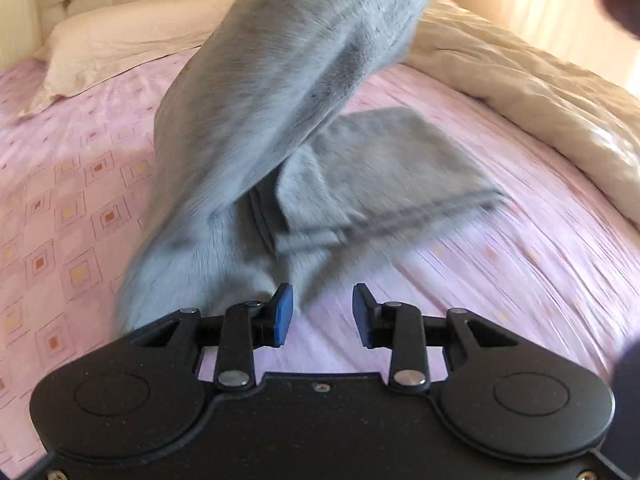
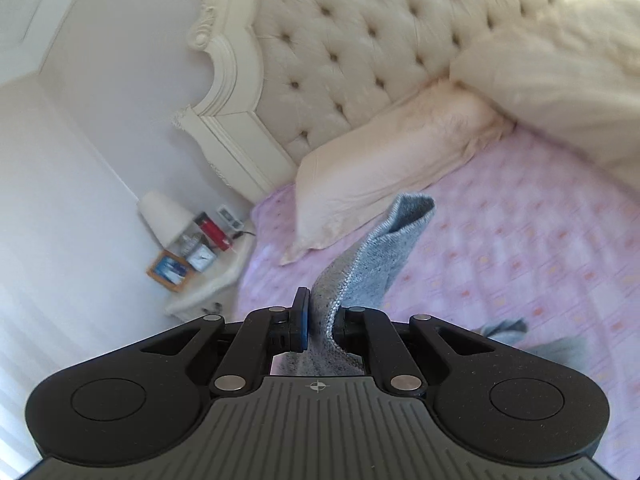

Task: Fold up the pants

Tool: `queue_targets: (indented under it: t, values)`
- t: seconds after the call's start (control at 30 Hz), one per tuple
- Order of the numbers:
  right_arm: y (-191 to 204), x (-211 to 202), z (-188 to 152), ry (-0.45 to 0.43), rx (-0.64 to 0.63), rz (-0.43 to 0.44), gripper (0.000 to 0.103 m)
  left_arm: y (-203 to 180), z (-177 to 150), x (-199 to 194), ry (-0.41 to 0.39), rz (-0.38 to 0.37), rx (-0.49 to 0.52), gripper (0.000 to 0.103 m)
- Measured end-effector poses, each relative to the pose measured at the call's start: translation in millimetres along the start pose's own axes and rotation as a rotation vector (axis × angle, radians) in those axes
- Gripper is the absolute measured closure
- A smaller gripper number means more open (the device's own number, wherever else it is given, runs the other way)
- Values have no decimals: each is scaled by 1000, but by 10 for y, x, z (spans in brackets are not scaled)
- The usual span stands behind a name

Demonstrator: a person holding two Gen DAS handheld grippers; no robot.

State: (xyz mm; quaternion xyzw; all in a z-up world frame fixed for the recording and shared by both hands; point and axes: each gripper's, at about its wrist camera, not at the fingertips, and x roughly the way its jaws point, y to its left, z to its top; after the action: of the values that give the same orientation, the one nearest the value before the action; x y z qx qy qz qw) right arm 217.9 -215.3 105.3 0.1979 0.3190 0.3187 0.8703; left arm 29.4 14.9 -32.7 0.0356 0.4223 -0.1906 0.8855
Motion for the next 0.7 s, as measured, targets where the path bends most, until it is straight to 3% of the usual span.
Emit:
queue_targets:
  t: [0.1,0.13,0.2,0.23,0.27,0.37,0.43,0.53,0.63,0.7]
  values:
    - [-374,-9,-412,37,-21,-113,89,-62,-64,-191,-2,-29,59,59]
    - [-567,69,-584,103,12,-196,83,-67,-64,-192,1,-27,72,59]
    - [-882,226,-915,245,42,-352,81,-78,-80,-213,20,-35,85,59]
    - [-971,235,-1038,264,45,-408,77,-53,-74,-230,25,-44,82,59]
    - [-1013,181,-1115,226,51,-415,74,-16,-53,-258,27,-50,73,59]
    - [-1064,-43,-1147,64,131,-321,59,66,93,-318,-8,-63,35,60]
    - [-1066,-74,-1112,21,127,-298,55,131,255,-314,-60,-61,-11,59]
    - [-1153,34,-1064,56,106,-315,55,256,524,-152,-100,-33,-79,55]
    - [-1321,67,-1128,77,140,-317,55,393,746,207,-70,-19,-143,55]
    - [-1367,83,-1209,88,144,-311,55,483,819,416,-55,28,-169,55]
